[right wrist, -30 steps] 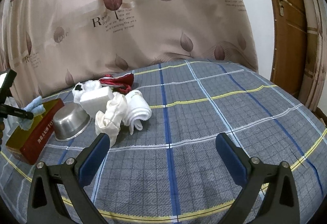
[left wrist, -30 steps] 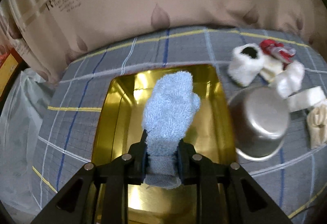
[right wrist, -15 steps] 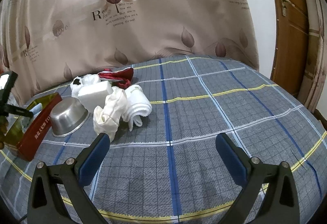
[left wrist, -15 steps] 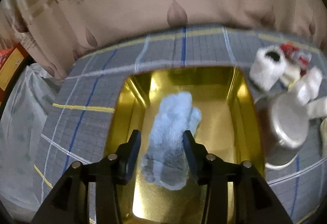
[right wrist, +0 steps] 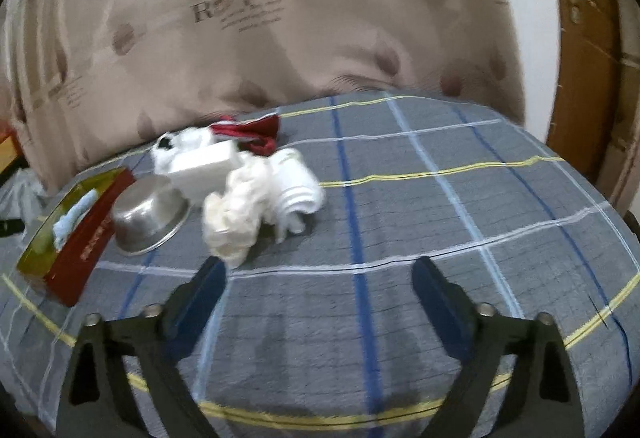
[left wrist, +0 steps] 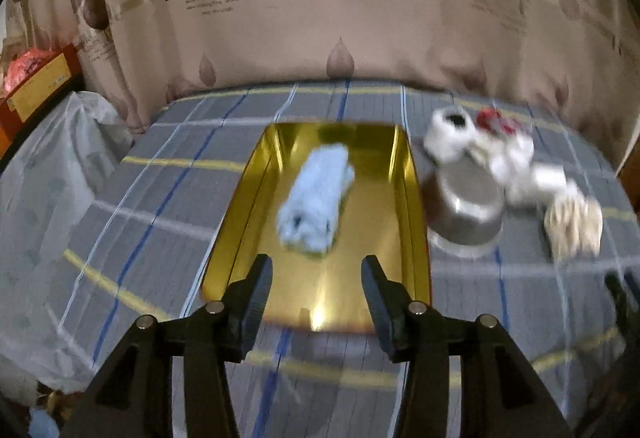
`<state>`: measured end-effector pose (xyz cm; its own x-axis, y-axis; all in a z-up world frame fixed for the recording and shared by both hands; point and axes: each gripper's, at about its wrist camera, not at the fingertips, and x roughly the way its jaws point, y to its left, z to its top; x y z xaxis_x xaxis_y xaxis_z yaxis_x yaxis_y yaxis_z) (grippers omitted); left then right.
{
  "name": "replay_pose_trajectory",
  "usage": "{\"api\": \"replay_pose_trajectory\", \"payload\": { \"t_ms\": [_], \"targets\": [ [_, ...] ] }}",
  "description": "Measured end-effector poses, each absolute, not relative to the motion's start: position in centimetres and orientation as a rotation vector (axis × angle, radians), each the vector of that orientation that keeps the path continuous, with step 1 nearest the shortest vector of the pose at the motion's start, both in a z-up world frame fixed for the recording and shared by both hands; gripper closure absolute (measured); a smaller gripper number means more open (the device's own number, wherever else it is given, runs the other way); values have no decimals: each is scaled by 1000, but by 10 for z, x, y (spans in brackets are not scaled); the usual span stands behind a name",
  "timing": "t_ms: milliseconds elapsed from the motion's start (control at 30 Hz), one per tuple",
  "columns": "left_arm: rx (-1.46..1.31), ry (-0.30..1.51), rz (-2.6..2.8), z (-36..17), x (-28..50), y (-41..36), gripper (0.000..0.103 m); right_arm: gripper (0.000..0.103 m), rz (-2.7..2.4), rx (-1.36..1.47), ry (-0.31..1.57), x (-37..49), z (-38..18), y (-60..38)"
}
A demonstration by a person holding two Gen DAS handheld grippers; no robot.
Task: Organize soft objects
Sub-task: 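Move the right gripper toward the cream cloth scrunchie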
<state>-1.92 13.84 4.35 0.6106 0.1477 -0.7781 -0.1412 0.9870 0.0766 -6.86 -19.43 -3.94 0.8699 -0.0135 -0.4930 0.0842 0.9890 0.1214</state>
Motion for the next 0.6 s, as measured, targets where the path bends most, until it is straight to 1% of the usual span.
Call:
{"api": "replay_pose_trajectory", "payload": {
  "t_ms": [100, 233, 300, 333, 500, 600],
  "targets": [
    [-14, 917, 172, 36, -50, 136, 55, 16, -18, 91, 536, -67, -37, -181],
    [-91, 958, 186, 22, -82, 146, 55, 16, 67, 151, 552, -63, -23, -175],
    [-125, 977, 187, 15, -93, 152, 55, 19, 84, 166, 556, -55, -16, -172],
    [-126, 981, 190, 14, -96, 153, 55, 22, 86, 168, 558, -50, -12, -172],
    [-96, 978, 223, 12, -98, 156, 55, 30, 74, 171, 608, -21, -10, -167],
    [-92, 978, 207, 10, -98, 155, 55, 31, 75, 204, 640, -10, -15, -168]
  ]
}}
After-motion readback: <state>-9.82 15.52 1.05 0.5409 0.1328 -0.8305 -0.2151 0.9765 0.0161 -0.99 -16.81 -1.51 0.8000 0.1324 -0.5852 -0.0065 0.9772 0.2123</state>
